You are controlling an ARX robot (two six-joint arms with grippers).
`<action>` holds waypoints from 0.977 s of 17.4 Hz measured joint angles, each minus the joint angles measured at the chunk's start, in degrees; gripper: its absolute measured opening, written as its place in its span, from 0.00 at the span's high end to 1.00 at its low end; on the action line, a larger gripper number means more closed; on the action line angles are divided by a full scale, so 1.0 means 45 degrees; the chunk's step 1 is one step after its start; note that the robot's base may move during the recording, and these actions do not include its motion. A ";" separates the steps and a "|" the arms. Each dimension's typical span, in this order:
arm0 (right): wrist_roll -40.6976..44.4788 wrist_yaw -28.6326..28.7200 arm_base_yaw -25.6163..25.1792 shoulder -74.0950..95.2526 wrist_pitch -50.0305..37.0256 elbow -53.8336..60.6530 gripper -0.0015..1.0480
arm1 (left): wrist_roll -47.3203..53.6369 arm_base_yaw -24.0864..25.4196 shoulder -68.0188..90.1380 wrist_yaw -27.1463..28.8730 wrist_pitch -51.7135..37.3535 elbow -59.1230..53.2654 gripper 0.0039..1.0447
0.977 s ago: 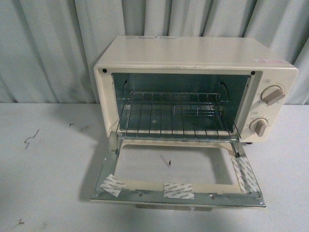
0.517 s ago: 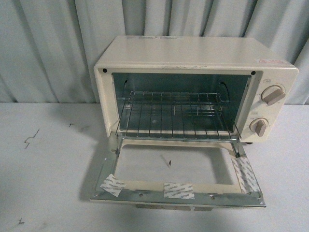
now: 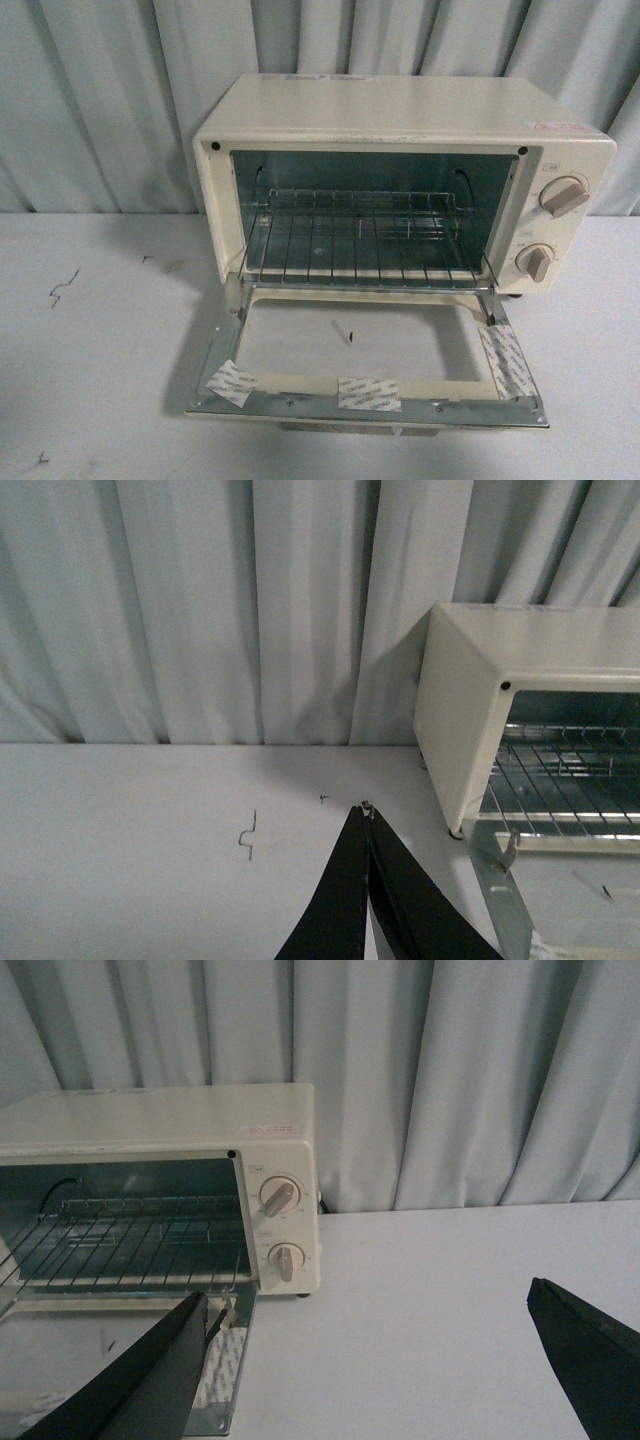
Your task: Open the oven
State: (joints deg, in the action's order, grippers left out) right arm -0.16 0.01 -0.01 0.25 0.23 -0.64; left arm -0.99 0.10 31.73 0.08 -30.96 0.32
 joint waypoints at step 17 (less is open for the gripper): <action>0.0000 0.0000 0.0000 0.0000 -0.0010 0.0000 0.06 | 0.0005 -0.0005 -0.6946 -0.0015 0.6980 0.0015 0.99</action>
State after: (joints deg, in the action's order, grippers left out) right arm -0.16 0.01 -0.01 0.25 0.19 -0.64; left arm -0.97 0.08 0.47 0.01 0.45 0.38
